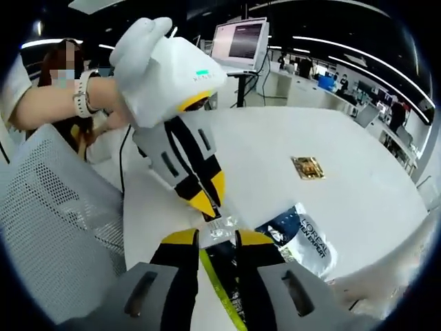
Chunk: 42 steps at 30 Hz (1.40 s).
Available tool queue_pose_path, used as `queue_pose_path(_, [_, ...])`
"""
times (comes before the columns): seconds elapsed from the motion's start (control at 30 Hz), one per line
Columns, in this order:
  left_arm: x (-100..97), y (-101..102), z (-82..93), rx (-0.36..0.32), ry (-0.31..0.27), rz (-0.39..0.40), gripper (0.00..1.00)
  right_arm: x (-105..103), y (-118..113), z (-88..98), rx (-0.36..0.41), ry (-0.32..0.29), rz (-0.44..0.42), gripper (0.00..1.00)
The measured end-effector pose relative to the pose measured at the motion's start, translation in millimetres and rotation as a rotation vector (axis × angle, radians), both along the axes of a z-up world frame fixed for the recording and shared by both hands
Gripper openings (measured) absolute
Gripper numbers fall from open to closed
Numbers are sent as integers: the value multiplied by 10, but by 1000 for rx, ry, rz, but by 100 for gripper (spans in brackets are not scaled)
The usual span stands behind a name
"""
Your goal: Arrange the skincare products in the storage area until every visible bottle or jar stands upright without overlapping.
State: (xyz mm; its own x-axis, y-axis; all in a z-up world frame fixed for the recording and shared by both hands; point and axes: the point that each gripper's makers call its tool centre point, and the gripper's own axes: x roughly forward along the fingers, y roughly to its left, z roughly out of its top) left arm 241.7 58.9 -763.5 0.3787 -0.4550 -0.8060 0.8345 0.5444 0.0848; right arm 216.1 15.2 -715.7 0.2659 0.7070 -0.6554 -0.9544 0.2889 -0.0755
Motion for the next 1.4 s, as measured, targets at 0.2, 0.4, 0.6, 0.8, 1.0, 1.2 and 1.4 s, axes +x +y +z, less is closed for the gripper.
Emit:
queue_pose_path(0.2, [10, 1, 1, -6, -5, 4, 7, -55, -146, 160, 5, -23, -21, 23])
queue_pose_path(0.4, [22, -7, 16, 7, -6, -3, 8, -76, -353, 311, 33, -30, -74, 24])
queue_pose_path(0.6, [18, -37, 49, 4, -13, -11, 12, -45, -589, 430, 44, -48, -135, 25])
queue_pose_path(0.8, [-36, -59, 150, 3, -17, -4, 16, -26, -775, 509, 56, -58, -190, 27])
queue_pose_path(1.0, [-41, -61, 347, -28, -42, 43, 22, -16, -941, 568, 64, -67, -236, 29])
queue_pose_path(1.2, [-64, -81, 596, -66, -67, 111, 32, -11, -1101, 630, 60, -83, -280, 34])
queue_pose_path(1.4, [-107, -155, 827, -114, -91, 176, 41, 29, -1279, 680, 60, -74, -338, 41])
